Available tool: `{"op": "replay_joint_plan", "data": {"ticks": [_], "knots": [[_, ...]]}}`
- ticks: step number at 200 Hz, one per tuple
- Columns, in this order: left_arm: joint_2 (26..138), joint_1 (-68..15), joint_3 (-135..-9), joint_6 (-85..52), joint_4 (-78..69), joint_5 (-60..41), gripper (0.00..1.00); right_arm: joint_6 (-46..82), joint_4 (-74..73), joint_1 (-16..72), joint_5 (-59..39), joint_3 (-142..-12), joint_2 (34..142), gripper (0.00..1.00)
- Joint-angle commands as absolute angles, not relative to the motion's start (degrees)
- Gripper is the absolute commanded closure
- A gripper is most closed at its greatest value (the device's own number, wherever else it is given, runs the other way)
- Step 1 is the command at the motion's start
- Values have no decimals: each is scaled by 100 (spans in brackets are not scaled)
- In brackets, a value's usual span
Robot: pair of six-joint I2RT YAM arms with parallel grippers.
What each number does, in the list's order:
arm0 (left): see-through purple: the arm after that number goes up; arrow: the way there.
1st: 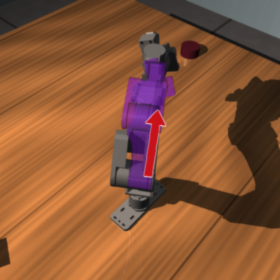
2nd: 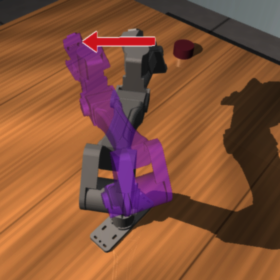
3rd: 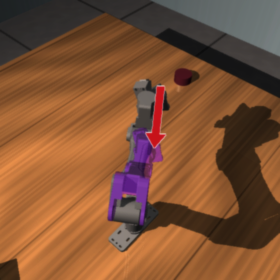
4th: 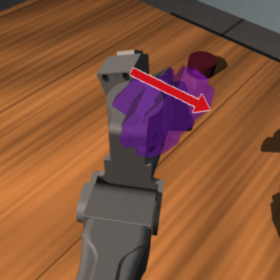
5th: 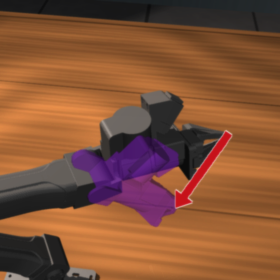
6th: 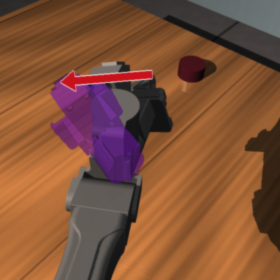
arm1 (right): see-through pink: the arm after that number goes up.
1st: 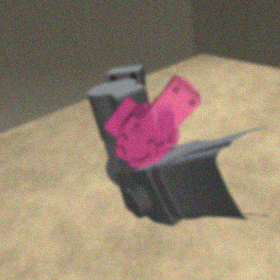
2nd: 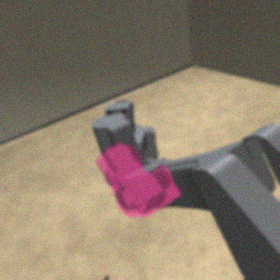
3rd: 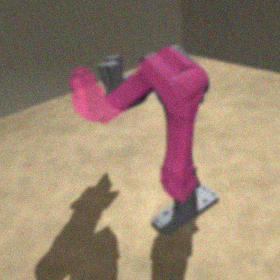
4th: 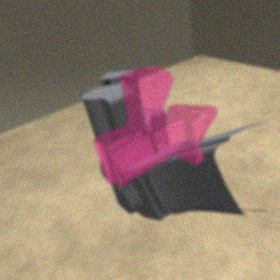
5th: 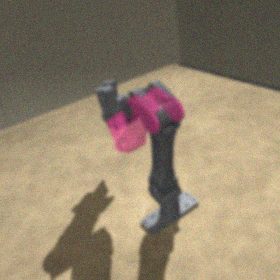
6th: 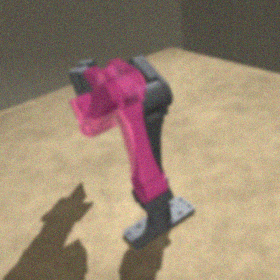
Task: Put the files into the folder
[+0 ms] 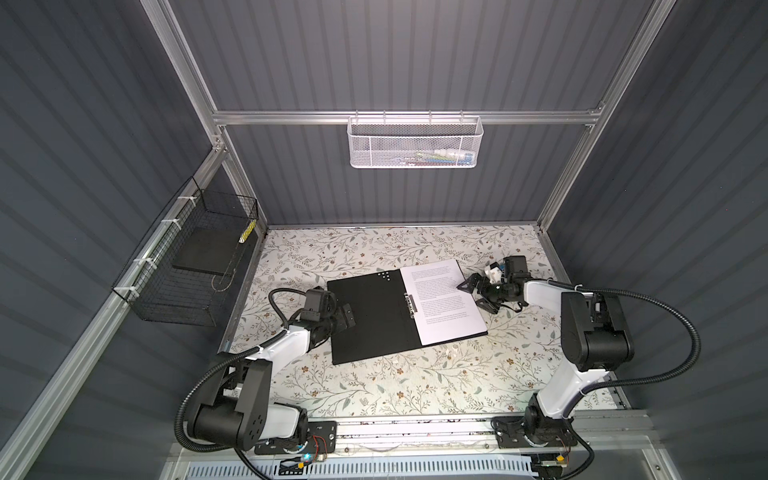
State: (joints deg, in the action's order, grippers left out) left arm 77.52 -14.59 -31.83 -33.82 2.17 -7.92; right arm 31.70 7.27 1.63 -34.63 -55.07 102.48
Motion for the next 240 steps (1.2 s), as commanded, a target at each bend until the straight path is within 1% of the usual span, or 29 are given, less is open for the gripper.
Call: {"op": "replay_joint_plan", "data": {"ticks": [1,36,53,78,92,125,142,162,187,204,222,240], "knots": [[7362,-1564,-3243,-3248,-74,-2216,0,3317,1163,377,-3650,-5287,10430,1],[6771,-1569,-3756,-3061,395,-2631,0,3380,1057,482,-3808,-5251,10389,1],[6602,-1565,-3978,-3063,494,-3001,0,3414,1003,576,-3814,-5253,10405,1],[6329,-1564,-4194,-3041,792,-3068,0,3504,875,655,-3910,-5224,10439,1],[6299,-1569,-4349,-2992,1098,-2979,0,3517,842,669,-3934,-5206,10418,1],[6199,-1564,-4489,-3178,829,-3317,0,3516,838,676,-4010,-5192,10344,1],[6354,-1604,-4690,-3267,815,-3475,0,3533,847,717,-4025,-5219,10304,1],[6553,-2005,-5072,-3133,1011,-3410,0,3583,856,846,-4015,-5298,10329,1],[6794,-2767,-5699,-2830,1482,-2961,0,3738,720,964,-4055,-5335,10375,1],[6960,-3101,-5861,-2958,1365,-2884,0,3841,630,1010,-4071,-5348,10385,1],[7212,-3603,-6050,-2863,1388,-2571,0,3951,585,1028,-4124,-5408,10364,1],[7547,-3983,-6113,-2970,1090,-2447,0,4035,644,964,-3798,-5401,10064,1]]}}
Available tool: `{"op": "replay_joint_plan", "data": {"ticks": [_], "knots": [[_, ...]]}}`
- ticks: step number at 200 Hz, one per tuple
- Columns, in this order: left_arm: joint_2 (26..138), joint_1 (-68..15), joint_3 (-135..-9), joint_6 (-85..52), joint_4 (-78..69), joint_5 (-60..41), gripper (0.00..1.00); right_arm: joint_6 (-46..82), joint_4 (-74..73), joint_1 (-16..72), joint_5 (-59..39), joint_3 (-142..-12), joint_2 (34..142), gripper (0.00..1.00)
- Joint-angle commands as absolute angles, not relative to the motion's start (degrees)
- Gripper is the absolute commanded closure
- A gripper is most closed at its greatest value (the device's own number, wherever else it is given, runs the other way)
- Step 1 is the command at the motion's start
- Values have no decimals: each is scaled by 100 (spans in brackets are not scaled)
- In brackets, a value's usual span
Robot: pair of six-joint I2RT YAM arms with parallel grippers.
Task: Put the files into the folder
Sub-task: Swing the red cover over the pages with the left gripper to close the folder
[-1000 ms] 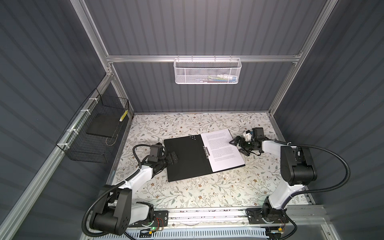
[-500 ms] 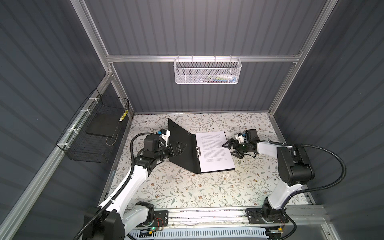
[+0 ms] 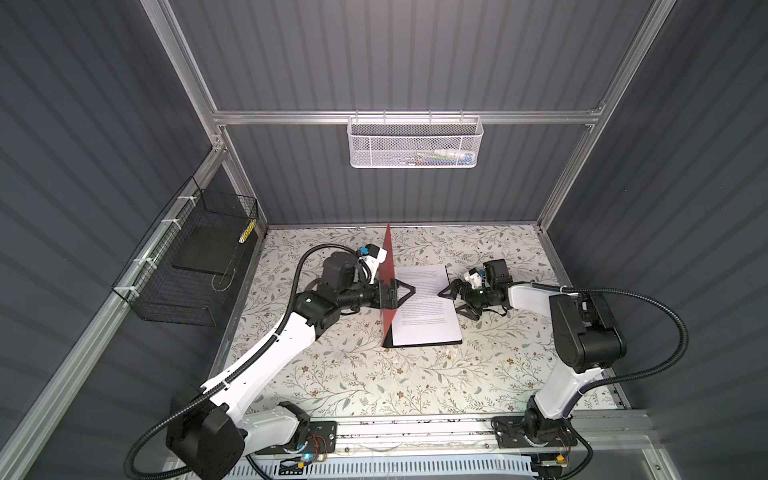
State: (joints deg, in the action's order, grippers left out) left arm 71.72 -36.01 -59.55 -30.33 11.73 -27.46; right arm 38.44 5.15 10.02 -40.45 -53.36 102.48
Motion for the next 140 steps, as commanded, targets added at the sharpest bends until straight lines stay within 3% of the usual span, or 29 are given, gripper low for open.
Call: {"op": "replay_joint_plan", "data": {"ticks": [1,47,80,140], "knots": [[7566,-4000,-6115,-2988,1059,-2445,0,4039,647,957,-3784,-5403,10042,1],[9148,-5031,-6693,-3439,6,-2295,0,4517,995,-143,-3029,-5019,8803,1],[10173,-5563,-7345,-3725,-402,-2613,0,4067,1626,-855,-2893,-5011,8115,1],[8877,-4775,-6484,-3340,-118,-2094,0,3552,1854,-901,-3214,-4834,7371,1]]}}
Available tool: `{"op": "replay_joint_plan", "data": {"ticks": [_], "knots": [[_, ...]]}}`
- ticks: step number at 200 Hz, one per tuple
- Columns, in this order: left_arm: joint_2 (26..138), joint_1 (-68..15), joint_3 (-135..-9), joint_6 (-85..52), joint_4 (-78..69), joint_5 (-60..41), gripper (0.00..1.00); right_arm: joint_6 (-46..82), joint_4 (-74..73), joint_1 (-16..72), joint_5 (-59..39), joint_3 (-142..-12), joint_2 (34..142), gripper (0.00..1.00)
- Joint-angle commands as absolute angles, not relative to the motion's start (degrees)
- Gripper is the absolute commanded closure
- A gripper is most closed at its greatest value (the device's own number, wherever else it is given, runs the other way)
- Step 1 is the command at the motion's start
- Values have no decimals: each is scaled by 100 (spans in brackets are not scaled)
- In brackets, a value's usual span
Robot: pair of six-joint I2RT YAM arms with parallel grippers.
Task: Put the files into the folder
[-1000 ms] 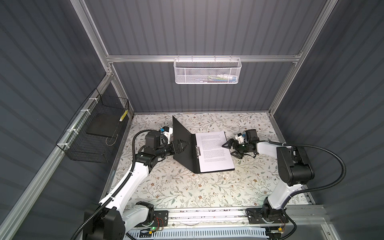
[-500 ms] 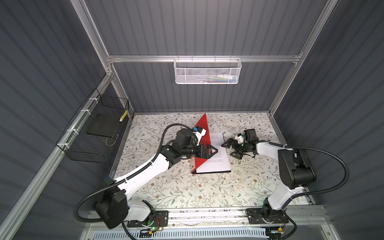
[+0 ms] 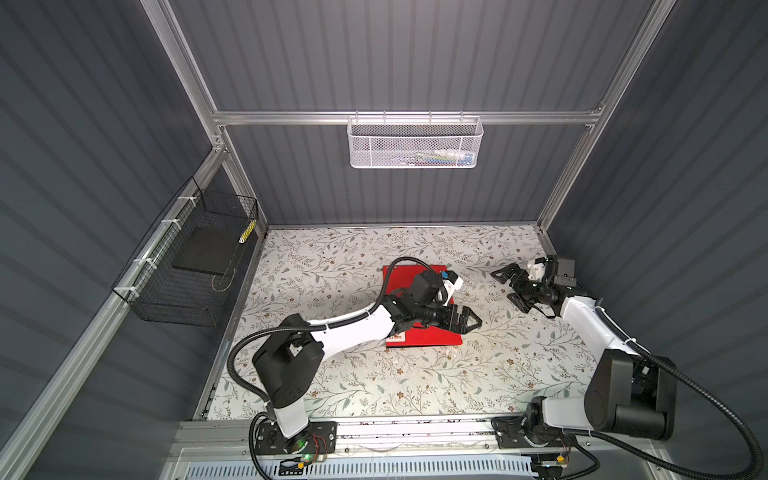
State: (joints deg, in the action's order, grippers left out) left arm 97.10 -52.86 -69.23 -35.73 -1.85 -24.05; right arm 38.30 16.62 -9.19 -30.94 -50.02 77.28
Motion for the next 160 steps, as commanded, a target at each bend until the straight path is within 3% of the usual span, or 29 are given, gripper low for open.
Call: {"op": "replay_joint_plan", "data": {"ticks": [1,28,66,93,122,160], "knots": [[8842,-4752,-6459,-3331,-112,-2075,0,3551,1850,-903,-3202,-4830,7355,1],[7809,-4247,-5839,-2959,477,-762,0,3441,2049,-905,-2787,-4831,6922,1],[6446,-4201,-4765,-2034,618,2411,0,3304,2423,-911,-1996,-5016,6364,1],[6166,-4019,-3755,-1669,-28,4573,0,3217,2627,-921,-619,-4996,5875,1],[6759,-3119,-3602,-2364,176,4555,0,2885,2520,-998,-10,-4745,5580,1],[7605,-2651,-3464,-2144,-930,4909,0,2309,1564,-1142,-83,-3926,5260,1]]}}
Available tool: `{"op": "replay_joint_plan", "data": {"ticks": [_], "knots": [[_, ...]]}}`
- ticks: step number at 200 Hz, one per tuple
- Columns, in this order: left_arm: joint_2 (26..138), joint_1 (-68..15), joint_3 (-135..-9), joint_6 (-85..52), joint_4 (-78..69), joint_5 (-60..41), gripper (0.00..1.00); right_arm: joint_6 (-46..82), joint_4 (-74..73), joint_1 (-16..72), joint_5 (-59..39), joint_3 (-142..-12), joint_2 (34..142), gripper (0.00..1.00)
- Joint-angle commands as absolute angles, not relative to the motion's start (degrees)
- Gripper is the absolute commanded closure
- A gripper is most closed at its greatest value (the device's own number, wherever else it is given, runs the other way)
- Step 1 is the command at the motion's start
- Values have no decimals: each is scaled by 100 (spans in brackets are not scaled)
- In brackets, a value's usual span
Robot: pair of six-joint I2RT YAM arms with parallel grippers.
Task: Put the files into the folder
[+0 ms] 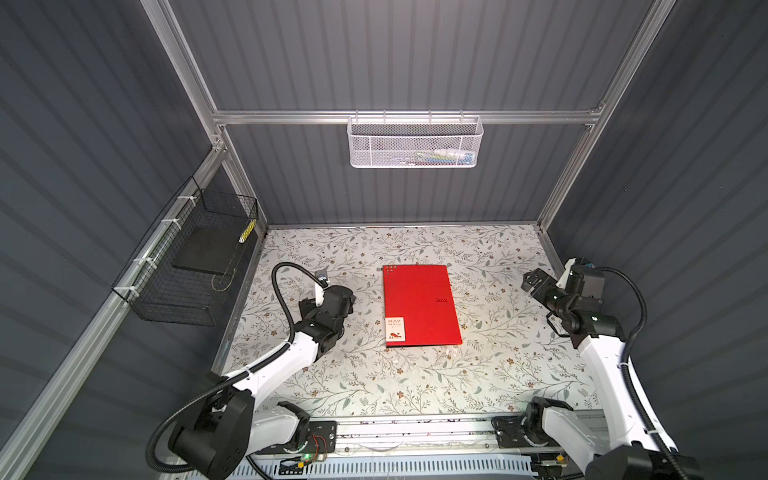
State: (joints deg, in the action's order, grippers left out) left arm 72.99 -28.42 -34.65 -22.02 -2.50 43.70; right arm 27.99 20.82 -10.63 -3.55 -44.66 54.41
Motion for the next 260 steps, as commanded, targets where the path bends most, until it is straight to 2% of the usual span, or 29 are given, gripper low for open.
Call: {"op": "replay_joint_plan", "data": {"ticks": [1,30,71,82,89,97,117,142,160,172,185,201,210,219,230,241,252,260], "knots": [[7630,-2635,-3464,-2118,-992,4916,0,2309,1564,-1142,-83,-3926,5260,1],[7917,-2385,-3280,-1090,-2289,5008,0,1811,739,-1162,118,-3140,4687,1],[8410,-1652,-3185,-1077,-2469,4648,0,1441,-1310,-1165,408,-1775,4217,1],[8645,-1615,-2726,-1014,-3546,4525,0,1395,-1957,-1166,456,-1465,4307,1],[8735,-1582,-2471,-806,-4338,4359,0,1289,-2361,-1163,403,-1305,4417,1],[8635,-1541,-2548,-807,-3954,3986,0,1226,-2791,-1168,377,-1168,4598,1],[8773,-1477,-2593,-434,-4171,4041,0,1129,-4059,-1164,236,-878,5455,1],[8970,-1427,-1910,69,-5981,3932,0,1173,-5284,-1159,-334,-918,6545,1],[9829,-1249,-1466,359,-8049,3606,0,1104,-5726,-1141,-643,-1111,7141,1],[9704,-1236,-1569,294,-7217,2824,0,1079,-6148,-1137,-612,-1180,7685,1],[10251,-1214,-1691,573,-8020,2968,0,856,-6513,-1113,-1129,-1214,8059,1],[9746,-1035,-2052,74,-6374,2848,0,720,-6691,-961,-1246,-1479,8554,1],[9959,-815,-2319,50,-6286,2694,0,584,-5719,-913,-1205,-1726,8315,1],[9783,-661,-2716,-280,-4999,2515,0,504,-5392,-752,-887,-1921,8324,1],[9924,-543,-2580,-177,-5664,2346,0,492,-5706,-703,-843,-1864,8457,1],[9776,-555,-2684,-327,-5081,2336,0,466,-5358,-699,-843,-1961,8363,1],[9898,-554,-2606,-212,-5548,2356,0,449,-5481,-686,-822,-1923,8390,1],[9834,-554,-2648,-284,-5283,2358,0,412,-5536,-639,-754,-1901,8388,1]]}}
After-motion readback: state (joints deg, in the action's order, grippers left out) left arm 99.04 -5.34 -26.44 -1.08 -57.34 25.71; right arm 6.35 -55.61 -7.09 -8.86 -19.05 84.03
